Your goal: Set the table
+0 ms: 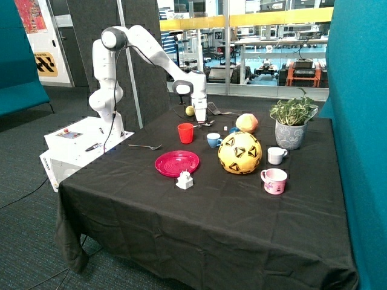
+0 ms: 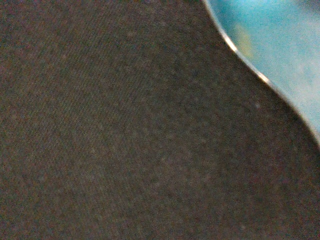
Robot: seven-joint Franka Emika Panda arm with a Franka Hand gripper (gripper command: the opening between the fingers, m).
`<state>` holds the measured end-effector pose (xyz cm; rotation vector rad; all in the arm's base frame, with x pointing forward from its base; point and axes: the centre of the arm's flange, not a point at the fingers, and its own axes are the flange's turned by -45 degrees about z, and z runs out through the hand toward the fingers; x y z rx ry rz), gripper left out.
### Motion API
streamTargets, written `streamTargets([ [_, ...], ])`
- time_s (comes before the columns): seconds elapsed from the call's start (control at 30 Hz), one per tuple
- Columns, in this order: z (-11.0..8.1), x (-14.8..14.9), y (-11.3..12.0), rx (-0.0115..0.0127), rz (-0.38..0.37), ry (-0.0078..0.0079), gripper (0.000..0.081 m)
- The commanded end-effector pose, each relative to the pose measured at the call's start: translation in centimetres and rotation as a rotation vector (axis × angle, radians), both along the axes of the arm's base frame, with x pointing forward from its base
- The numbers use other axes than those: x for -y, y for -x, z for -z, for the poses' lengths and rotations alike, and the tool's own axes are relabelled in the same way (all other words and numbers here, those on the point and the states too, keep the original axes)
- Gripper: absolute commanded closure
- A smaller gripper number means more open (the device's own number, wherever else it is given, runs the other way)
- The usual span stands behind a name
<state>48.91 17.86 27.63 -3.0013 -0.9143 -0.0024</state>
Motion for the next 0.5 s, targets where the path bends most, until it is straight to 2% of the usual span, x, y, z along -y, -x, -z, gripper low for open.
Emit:
streamTargets([
  [0.0, 0.69, -0.3, -0.05, -0.0003, 0.012, 0.0044, 0.0296],
  [0.47, 0.95, -0.76, -1.03, -0.0003, 0.019, 0.0044, 0.0313],
])
